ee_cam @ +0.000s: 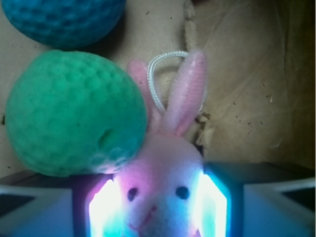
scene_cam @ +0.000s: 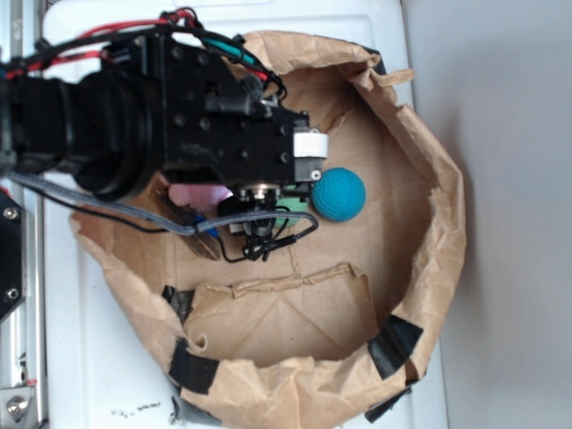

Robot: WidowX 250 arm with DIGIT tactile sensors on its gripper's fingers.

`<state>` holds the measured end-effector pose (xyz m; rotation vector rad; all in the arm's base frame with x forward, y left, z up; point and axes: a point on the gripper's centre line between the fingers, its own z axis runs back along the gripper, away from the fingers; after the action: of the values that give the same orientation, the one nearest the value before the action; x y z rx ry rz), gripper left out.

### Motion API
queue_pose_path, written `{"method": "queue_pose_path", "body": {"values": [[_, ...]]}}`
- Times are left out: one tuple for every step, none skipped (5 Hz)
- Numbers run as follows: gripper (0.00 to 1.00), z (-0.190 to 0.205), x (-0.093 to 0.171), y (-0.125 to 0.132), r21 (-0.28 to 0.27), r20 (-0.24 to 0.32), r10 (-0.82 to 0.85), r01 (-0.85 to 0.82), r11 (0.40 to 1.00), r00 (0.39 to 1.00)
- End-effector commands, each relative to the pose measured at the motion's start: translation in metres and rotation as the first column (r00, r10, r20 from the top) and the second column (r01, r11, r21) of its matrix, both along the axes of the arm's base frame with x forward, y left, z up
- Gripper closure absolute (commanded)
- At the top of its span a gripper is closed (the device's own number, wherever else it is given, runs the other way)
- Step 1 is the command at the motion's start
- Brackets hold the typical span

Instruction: Grab the pink bunny.

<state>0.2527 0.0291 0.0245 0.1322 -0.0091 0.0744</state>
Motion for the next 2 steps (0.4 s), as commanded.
{"method": "queue_pose_path", "body": {"values": [[1.0,0.002,-0.001,0.003,0.009,0.067,-0.008,0.008,1.0,0.998],[1.0,0.036,-0.009,-0.003,-0.065,0.069,-0.012,0.016,0.998,0.998]]}}
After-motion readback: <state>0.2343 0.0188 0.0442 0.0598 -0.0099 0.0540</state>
